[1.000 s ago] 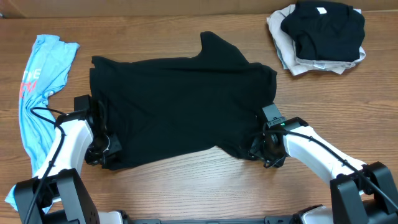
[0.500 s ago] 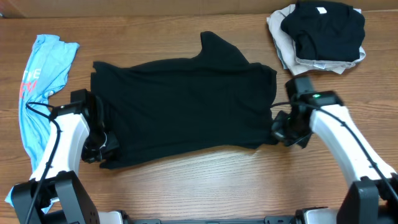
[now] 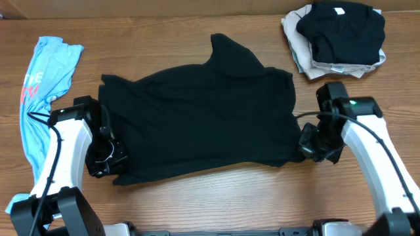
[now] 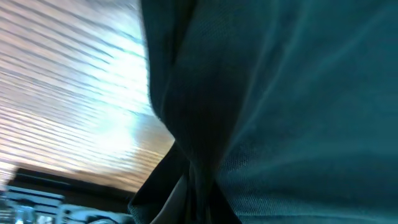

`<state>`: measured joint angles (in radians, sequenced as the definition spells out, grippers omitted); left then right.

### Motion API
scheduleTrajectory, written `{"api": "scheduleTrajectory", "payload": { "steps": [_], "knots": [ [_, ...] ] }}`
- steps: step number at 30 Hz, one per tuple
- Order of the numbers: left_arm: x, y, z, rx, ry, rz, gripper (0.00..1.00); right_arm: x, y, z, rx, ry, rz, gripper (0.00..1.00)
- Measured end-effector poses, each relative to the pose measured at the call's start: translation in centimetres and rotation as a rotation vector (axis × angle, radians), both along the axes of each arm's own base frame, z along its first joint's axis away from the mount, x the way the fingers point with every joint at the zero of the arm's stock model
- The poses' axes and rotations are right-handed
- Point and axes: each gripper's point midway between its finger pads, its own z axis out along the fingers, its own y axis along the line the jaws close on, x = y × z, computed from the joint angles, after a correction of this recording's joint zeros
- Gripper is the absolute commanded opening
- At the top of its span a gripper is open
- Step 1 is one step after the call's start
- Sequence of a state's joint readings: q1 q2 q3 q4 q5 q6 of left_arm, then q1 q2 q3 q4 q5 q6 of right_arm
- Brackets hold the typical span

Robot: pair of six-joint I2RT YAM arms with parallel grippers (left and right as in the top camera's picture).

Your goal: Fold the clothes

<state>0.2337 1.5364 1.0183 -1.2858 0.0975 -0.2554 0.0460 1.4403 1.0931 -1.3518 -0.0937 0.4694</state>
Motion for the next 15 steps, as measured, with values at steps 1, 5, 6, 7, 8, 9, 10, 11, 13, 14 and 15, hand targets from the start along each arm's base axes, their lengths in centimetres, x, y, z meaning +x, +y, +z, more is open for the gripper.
{"api": "scheduleTrajectory", "payload": {
  "steps": [1, 5, 6, 7, 8, 9, 10, 11, 13, 14, 15],
  "knots": [
    [0.0, -0.2, 0.1, -0.008, -0.004, 0.006, 0.04, 0.0, 0.1, 0.3, 0.008, -0.016, 0.006, 0.04],
    [0.2, -0.6, 1.2, -0.017, -0.057, 0.034, 0.04, -0.2, 0.6, 1.5, 0.040, -0.052, 0.035, 0.04],
    [0.3, -0.6, 1.5, -0.014, -0.076, 0.037, 0.04, 0.1, 0.7, 1.8, 0.045, -0.064, 0.043, 0.04],
    [0.4, -0.6, 1.9, -0.009, -0.099, 0.041, 0.04, 0.4, 0.7, 2.0, 0.047, -0.078, 0.049, 0.04],
    [0.5, -0.5, 2.3, -0.003, -0.124, 0.043, 0.04, 0.9, 0.8, 2.3, 0.051, -0.097, 0.054, 0.04],
    [0.7, -0.5, 2.7, 0.005, -0.149, 0.046, 0.04, 1.6, 0.9, 2.8, 0.055, -0.127, 0.060, 0.04],
    [0.8, -0.3, 3.1, 0.018, -0.173, 0.049, 0.04, 2.2, 1.0, 3.2, 0.059, -0.156, 0.066, 0.04],
    [1.0, -0.1, 3.4, 0.033, -0.195, 0.055, 0.04, 3.1, 1.1, 3.8, 0.062, -0.193, 0.073, 0.04],
    [1.3, 0.4, 3.8, 0.067, -0.226, 0.060, 0.04, 5.0, 1.2, 5.1, 0.067, -0.278, 0.089, 0.04],
    [1.5, 0.7, 3.8, 0.080, -0.236, 0.061, 0.04, 5.8, 1.3, 5.5, 0.067, -0.311, 0.097, 0.04],
    [1.8, 0.9, 3.8, 0.093, -0.247, 0.064, 0.04, 6.6, 1.3, 6.0, 0.067, -0.344, 0.106, 0.04]
  ]
}}
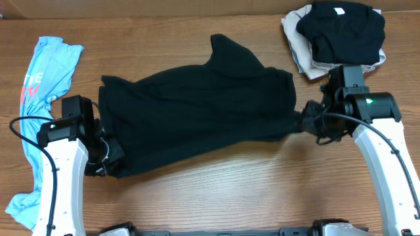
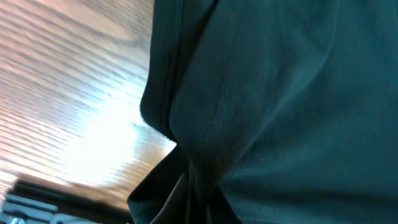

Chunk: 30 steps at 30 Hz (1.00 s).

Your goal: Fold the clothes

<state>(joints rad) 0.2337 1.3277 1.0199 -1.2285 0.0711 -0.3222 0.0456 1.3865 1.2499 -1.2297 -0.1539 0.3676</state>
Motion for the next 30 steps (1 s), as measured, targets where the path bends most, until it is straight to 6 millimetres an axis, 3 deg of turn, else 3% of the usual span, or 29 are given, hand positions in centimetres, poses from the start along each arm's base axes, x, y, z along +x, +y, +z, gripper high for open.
{"api": "scheduleTrajectory", "payload": {
  "steps": [4, 13, 22, 30],
  "knots": [
    [2.1, 1.1, 0.1, 0.055, -0.081, 0.008, 0.04, 2.5, 0.3, 0.2, 0.011, -0.070, 0.020, 0.04],
    [6.8, 3.2, -0.3, 0.139, -0.219, 0.026, 0.04, 6.9, 1.1, -2.3, 0.036, -0.119, 0.058, 0.04],
    [10.3, 4.1, -4.4, 0.147, -0.210, 0.028, 0.04, 9.7, 1.4, -3.4, 0.042, -0.178, 0.074, 0.04],
    [12.6, 4.6, -7.4, 0.149, -0.221, 0.028, 0.04, 11.0, 1.5, -6.6, 0.043, -0.136, 0.078, 0.04]
  ]
}}
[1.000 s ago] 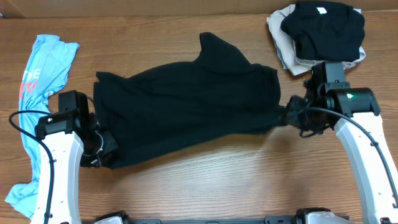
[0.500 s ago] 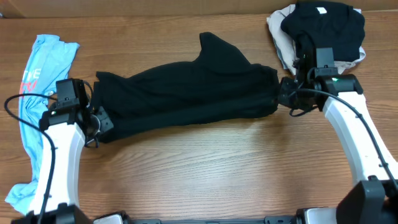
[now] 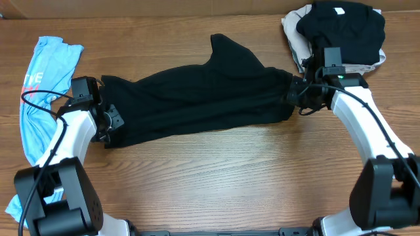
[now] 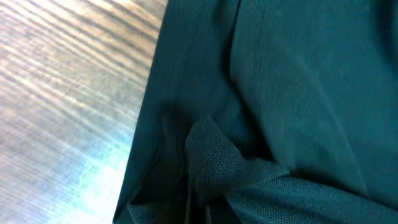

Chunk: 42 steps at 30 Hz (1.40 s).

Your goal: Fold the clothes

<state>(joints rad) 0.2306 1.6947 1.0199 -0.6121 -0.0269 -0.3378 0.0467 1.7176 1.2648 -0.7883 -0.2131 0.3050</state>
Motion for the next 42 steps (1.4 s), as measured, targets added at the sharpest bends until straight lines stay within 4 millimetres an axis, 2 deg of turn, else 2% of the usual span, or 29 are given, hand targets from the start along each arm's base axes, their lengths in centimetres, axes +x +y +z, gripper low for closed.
{"api": "scheduleTrajectory", "payload": {
  "steps": [3, 8, 13, 15, 16, 17, 18, 19, 20, 21, 24, 27, 29, 33, 36, 38, 42],
  "knots": [
    [0.7, 0.2, -0.5, 0.004, -0.016, 0.000, 0.04, 0.5, 0.0, -1.4, -0.002, 0.014, 0.006, 0.04],
    [2.2, 0.5, -0.5, 0.016, -0.069, 0.000, 0.05, 1.3, 0.1, -2.0, -0.005, -0.002, 0.013, 0.04],
    [4.3, 1.0, 0.4, 0.038, -0.162, 0.000, 0.15, 2.1, 0.1, -1.6, -0.004, -0.039, 0.016, 0.04],
    [4.7, 1.1, 0.7, 0.045, -0.182, -0.001, 0.45, 2.5, 0.1, -1.5, -0.005, -0.058, 0.016, 0.04],
    [5.0, 1.3, 0.8, 0.051, -0.192, 0.001, 0.56, 2.7, 0.1, -1.4, -0.005, -0.068, 0.016, 0.10],
    [5.2, 1.4, 1.0, 0.057, -0.205, 0.003, 0.73, 3.0, 0.1, -1.2, -0.005, -0.079, 0.012, 0.24],
    [5.6, 1.5, 1.2, 0.064, -0.221, 0.006, 0.85, 3.2, 0.1, -1.1, -0.005, -0.090, 0.010, 0.47],
    [6.0, 1.7, 1.4, 0.071, -0.239, 0.007, 0.93, 3.6, 0.0, -1.0, -0.007, -0.106, 0.009, 0.70],
    [6.3, 1.8, 1.6, 0.077, -0.255, 0.007, 1.00, 3.9, 0.0, -0.8, -0.012, -0.121, 0.011, 0.89],
    [6.7, 2.0, 1.9, 0.085, -0.272, 0.007, 1.00, 4.2, 0.0, -0.7, -0.013, -0.134, 0.011, 1.00],
    [6.9, 2.0, 2.2, 0.087, -0.280, 0.009, 1.00, 4.4, -0.1, -0.5, -0.021, -0.146, 0.013, 1.00],
    [7.0, 1.7, 2.9, 0.072, -0.267, -0.009, 1.00, 3.4, -0.2, -0.7, -0.022, -0.092, 0.011, 1.00],
    [6.9, 1.4, 4.2, 0.059, -0.268, -0.028, 1.00, 2.8, -0.2, -0.6, -0.023, -0.059, 0.010, 1.00],
    [5.8, 0.3, 8.1, 0.020, -0.272, -0.055, 1.00, 1.5, -0.3, 0.3, -0.026, -0.006, 0.011, 1.00],
    [4.2, -1.0, 10.3, -0.022, -0.265, -0.092, 1.00, 0.6, -0.3, 0.7, -0.028, 0.019, 0.016, 0.87],
    [2.7, -1.8, 10.4, -0.054, -0.218, -0.108, 1.00, 0.4, -0.3, 0.6, -0.032, 0.026, 0.017, 0.81],
    [0.5, -3.3, 8.5, -0.101, -0.108, -0.130, 0.93, -0.5, -0.1, -0.9, -0.044, 0.055, 0.020, 0.78]
  ]
}}
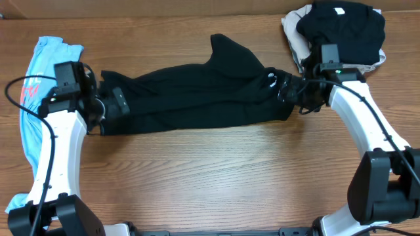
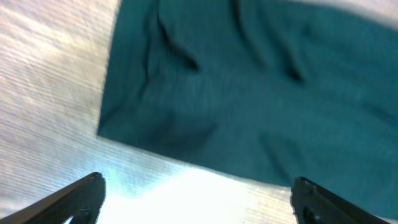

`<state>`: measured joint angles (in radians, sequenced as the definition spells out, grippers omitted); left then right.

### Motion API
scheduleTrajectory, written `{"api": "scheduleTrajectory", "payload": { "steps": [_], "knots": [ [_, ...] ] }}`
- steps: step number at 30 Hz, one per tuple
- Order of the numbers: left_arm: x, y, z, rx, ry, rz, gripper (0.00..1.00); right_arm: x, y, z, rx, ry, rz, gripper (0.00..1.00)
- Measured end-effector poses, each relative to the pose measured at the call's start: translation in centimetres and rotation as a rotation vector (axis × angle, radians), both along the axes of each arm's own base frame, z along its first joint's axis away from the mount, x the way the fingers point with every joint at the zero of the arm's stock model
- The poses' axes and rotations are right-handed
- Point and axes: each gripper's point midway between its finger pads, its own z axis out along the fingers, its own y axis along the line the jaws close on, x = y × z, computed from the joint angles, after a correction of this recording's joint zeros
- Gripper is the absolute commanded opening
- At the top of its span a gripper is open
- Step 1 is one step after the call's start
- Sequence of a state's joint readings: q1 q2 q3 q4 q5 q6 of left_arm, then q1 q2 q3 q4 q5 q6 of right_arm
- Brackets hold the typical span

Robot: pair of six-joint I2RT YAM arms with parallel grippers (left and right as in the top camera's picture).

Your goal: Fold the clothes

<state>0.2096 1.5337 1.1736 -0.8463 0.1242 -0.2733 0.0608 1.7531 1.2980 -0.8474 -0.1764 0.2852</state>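
A black shirt (image 1: 197, 98) lies across the middle of the table, folded in half lengthwise, one sleeve pointing to the back. My left gripper (image 1: 110, 103) is at its left end. In the left wrist view this gripper (image 2: 199, 194) is open over bare wood, nothing between its fingertips (image 2: 93, 186), and the shirt's edge (image 2: 249, 81) lies just beyond. My right gripper (image 1: 287, 92) rests on the shirt's right end; its jaws cannot be made out from overhead.
A crumpled light blue shirt (image 1: 39, 85) lies along the left edge of the table. A stack of folded clothes (image 1: 338, 33), black on top, sits at the back right. Bare wood (image 1: 216, 177) fills the front half.
My left gripper has let go of the shirt's corner and stands open, drawn back off its left edge. The right gripper has shifted slightly left onto the shirt's right end.
Both grippers held the near corners of the spread-out black shirt. Then the corners were off the table and farther back. Then the near half lay over the far half with both grippers low at the ends. Now the left one is open.
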Motion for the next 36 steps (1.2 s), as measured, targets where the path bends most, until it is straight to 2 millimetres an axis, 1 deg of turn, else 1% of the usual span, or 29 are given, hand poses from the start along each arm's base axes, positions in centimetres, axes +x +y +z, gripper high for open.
{"api": "scheduleTrajectory", "payload": {
  "steps": [1, 3, 5, 9, 14, 17, 20, 22, 27, 31, 36],
  "knots": [
    [-0.4, -0.1, -0.5, -0.004, 0.018, -0.003, 0.90, -0.3, 0.2, -0.5, -0.001, 0.010, 0.006, 0.77],
    [-1.0, -0.5, -1.5, -0.009, 0.040, -0.015, 0.86, -0.9, 0.4, -1.4, -0.004, 0.026, 0.015, 0.69],
    [-1.5, -0.7, -2.7, -0.011, 0.054, -0.020, 0.84, -0.9, 0.7, -2.1, -0.003, 0.027, 0.021, 0.63],
    [-2.1, -0.7, -4.9, -0.003, 0.061, -0.021, 0.85, -0.4, 0.8, -3.5, 0.002, 0.013, 0.001, 0.62],
    [-3.1, -0.8, -6.9, -0.002, 0.075, -0.020, 0.87, -1.5, 0.6, -5.1, 0.000, 0.053, -0.025, 0.61],
    [-3.6, -0.7, -7.4, 0.006, 0.088, -0.018, 0.88, -1.7, 0.3, -5.5, -0.013, 0.057, -0.036, 0.61],
    [-3.6, -0.3, -7.5, 0.028, 0.092, -0.010, 0.89, -1.7, 0.1, -5.8, -0.023, 0.049, -0.041, 0.61],
    [-3.7, -0.1, -7.5, 0.042, 0.094, -0.005, 0.87, -1.6, 0.0, -5.9, -0.029, 0.046, -0.045, 0.61],
    [-3.9, 0.7, -7.8, 0.087, 0.105, 0.012, 0.86, -1.3, -0.1, -5.9, -0.034, 0.035, -0.049, 0.61],
    [-4.6, 1.6, -8.9, 0.135, 0.129, 0.045, 0.84, -1.3, -0.1, -5.9, -0.034, 0.035, -0.049, 0.61],
    [-3.7, 2.4, -10.6, 0.163, 0.123, 0.073, 0.81, -1.4, -0.1, -5.9, -0.036, 0.037, -0.050, 0.61]
  ]
}}
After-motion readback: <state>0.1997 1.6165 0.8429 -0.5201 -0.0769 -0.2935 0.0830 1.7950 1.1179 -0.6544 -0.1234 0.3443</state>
